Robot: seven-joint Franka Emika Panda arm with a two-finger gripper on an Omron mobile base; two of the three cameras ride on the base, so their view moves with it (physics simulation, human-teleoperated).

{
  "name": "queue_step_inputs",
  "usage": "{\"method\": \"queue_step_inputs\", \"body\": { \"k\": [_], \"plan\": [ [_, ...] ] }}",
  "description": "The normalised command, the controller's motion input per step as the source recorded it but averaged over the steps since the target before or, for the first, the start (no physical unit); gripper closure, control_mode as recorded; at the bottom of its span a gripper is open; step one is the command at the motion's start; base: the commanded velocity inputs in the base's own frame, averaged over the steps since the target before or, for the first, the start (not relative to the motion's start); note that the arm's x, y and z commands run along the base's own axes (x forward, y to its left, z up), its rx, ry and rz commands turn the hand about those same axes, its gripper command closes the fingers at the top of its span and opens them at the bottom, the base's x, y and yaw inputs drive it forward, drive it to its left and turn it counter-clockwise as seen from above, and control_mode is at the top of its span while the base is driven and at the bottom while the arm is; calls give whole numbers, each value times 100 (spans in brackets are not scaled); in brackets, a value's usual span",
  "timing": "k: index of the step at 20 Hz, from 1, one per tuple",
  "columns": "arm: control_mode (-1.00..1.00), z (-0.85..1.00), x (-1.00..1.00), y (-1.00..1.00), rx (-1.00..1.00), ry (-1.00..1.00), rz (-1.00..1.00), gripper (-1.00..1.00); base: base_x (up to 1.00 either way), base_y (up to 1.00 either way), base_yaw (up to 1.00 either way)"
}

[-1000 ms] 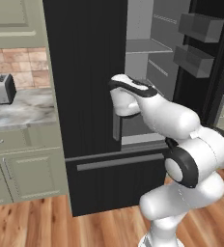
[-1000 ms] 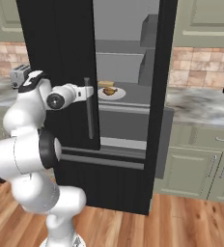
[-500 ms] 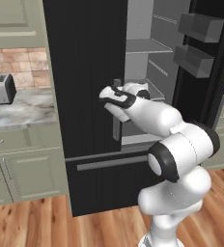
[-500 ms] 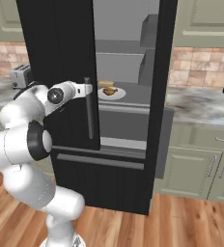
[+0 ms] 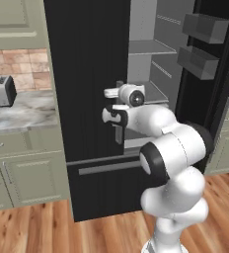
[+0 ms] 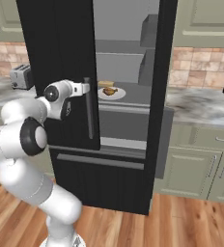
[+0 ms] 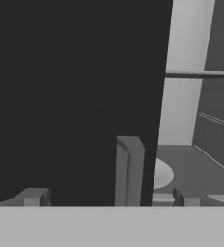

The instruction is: Retrieve the chicken drumstick from the fridge and place it on the saucepan with marinade on the stove.

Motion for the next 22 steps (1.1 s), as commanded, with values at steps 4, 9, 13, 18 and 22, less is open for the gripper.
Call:
{"method": "queue_step_inputs", "body": {
  "k": [4, 9, 13, 18, 22],
  "plan": [
    [-100, -30, 13, -24, 2, -10, 0, -100, 0, 0, 0],
    [-100, -15, 23, -30, 5, -8, 0, -100, 0, 0, 0],
    [-100, -1, 29, -28, 4, -5, 0, -100, 0, 0, 0],
    [-100, 0, 43, -17, 1, -2, 0, -100, 0, 0, 0],
    [-100, -3, 48, -10, 0, -1, 0, -100, 0, 0, 0]
  ]
}}
